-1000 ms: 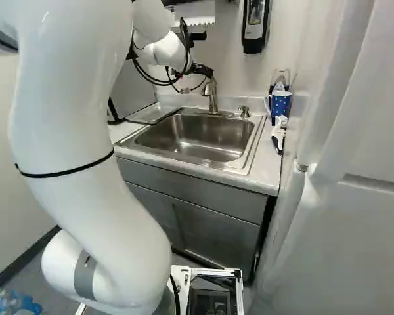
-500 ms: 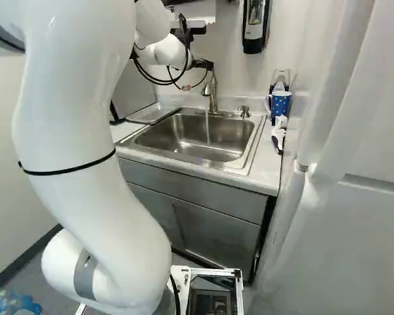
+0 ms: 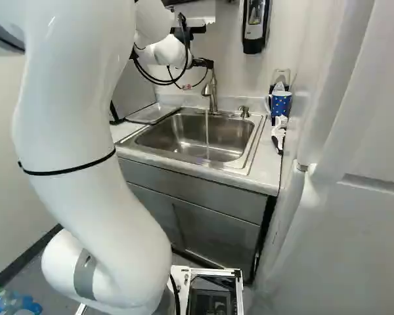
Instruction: Rinse the cup and place it in the tray
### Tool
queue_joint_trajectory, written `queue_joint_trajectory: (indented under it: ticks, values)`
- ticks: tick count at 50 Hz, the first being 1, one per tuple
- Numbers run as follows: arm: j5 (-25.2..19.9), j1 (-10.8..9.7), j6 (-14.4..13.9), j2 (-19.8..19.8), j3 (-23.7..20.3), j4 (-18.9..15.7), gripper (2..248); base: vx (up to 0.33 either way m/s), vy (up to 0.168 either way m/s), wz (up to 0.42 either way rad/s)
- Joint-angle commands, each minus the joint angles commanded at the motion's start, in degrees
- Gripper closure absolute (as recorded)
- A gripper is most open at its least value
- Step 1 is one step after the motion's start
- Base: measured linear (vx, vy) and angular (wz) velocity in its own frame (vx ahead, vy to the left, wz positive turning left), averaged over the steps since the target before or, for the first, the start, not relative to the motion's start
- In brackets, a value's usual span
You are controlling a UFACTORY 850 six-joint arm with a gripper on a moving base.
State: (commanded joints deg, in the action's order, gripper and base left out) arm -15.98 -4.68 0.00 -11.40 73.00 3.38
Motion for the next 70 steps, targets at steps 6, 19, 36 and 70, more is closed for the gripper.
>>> queue_joint_trajectory:
  ticks: [6, 19, 36, 70]
  values:
    - [0.0, -0.38, 0.0, 0.9, -0.99, 0.0, 3, 0.0, 0.0, 0.0]
    - [0.0, -1.71, 0.0, 3.79, -4.1, 0.0, 3, 0.0, 0.0, 0.0]
    - [0.72, -3.39, 0.0, 8.15, -8.68, 0.0, 3, 0.0, 0.0, 0.0]
    - [9.74, -5.24, 0.0, 16.89, -17.34, 0.0, 3, 0.0, 0.0, 0.0]
